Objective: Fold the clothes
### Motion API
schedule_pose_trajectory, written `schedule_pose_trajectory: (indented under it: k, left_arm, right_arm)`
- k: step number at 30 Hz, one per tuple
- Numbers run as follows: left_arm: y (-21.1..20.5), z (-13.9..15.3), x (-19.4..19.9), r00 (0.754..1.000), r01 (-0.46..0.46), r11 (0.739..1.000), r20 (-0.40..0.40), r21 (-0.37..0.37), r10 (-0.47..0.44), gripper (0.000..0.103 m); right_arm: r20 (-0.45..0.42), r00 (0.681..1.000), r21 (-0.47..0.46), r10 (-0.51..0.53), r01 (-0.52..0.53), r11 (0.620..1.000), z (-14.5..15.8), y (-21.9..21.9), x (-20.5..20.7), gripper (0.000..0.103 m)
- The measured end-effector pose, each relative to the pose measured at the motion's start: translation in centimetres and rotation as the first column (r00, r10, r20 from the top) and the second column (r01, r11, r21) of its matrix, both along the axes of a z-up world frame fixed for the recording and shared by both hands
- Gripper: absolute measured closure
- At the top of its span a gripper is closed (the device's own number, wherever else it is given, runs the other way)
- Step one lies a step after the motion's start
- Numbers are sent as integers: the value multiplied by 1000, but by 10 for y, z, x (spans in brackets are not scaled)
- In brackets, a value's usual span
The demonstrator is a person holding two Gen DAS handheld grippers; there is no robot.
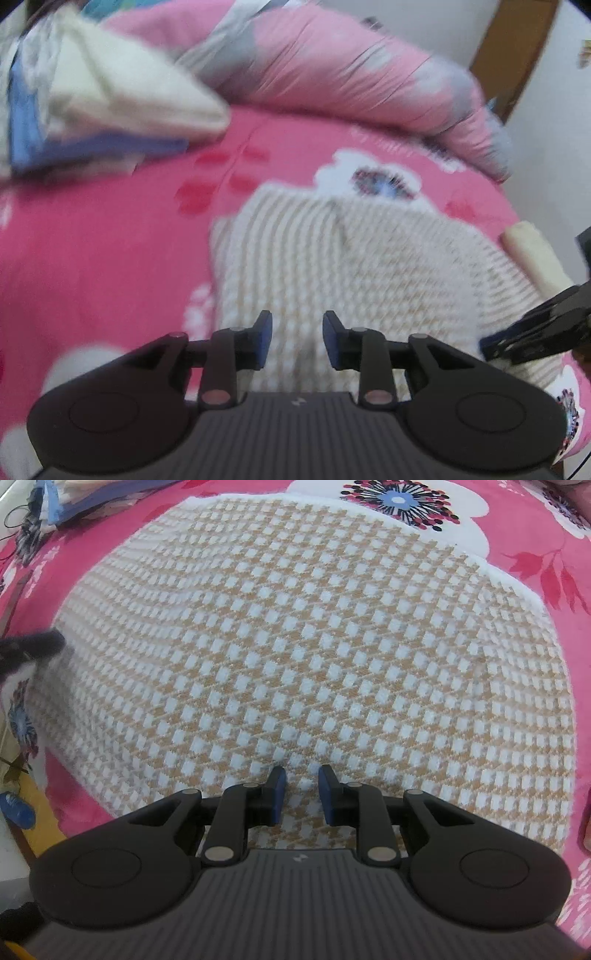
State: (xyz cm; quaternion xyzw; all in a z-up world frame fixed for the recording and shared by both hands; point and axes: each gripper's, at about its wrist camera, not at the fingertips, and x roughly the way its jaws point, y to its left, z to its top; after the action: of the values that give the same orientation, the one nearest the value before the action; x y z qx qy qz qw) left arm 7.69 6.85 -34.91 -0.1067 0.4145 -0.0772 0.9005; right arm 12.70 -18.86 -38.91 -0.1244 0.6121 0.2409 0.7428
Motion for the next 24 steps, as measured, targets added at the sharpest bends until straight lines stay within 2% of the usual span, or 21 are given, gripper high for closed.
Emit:
schedule_pose_trajectory:
  k: [1, 4, 6, 7, 10, 12, 14, 16, 18, 20, 22, 24]
  left_arm:
    - [-2, 0, 3, 1000, 13, 1000, 4, 4, -13, 71]
    - [-11, -24, 13, 996, 50, 996, -81, 77, -44, 70]
    - [-14, -29, 13, 995, 71, 992, -82, 106, -63, 70]
    - [-12, -29, 13, 994, 68, 993, -87, 92, -60, 70]
    - [-6, -31, 14, 994, 64, 996, -90, 57, -59, 70]
    - [-3, -32, 14, 994, 60, 997, -90, 43, -56, 70]
    - [-3, -33, 13, 994, 62, 997, -88, 35, -59, 70]
    - [1, -34, 15, 994, 62, 998, -89, 22, -60, 70]
    - [3, -36, 17, 994, 65, 998, -93, 13, -64, 70]
    - [6, -37, 20, 993, 60, 998, -98, -4, -60, 71]
    - [8, -37, 20, 993, 59, 998, -100, -15, -60, 71]
    - [9, -38, 21, 993, 56, 998, -100, -26, -59, 71]
  right_arm:
    - [3, 1000, -3, -2, 2, 1000, 1, 1, -1, 84]
    - [9, 1000, -11, -4, 5, 1000, 3, 3, -5, 84]
    - [-5, 1000, -26, -13, 13, 1000, 11, 6, -3, 84]
    - [-11, 1000, -35, -20, 20, 999, 18, 9, -1, 83]
    - [76, 997, 10, 10, -11, 1000, 54, 19, 3, 83]
    - [118, 993, 26, -24, 21, 999, 65, 24, 16, 83]
    - [135, 988, 19, -78, 76, 997, 61, 27, 32, 83]
    - [84, 987, -80, -139, 145, 986, 29, 24, 46, 82]
    - [48, 983, -135, -178, 183, 974, 11, 24, 49, 82]
    - [32, 980, -158, -196, 198, 967, 14, 26, 52, 82]
    - [74, 980, -154, -187, 196, 968, 33, 33, 50, 81]
    - [124, 984, -62, -131, 139, 988, 57, 48, 52, 81]
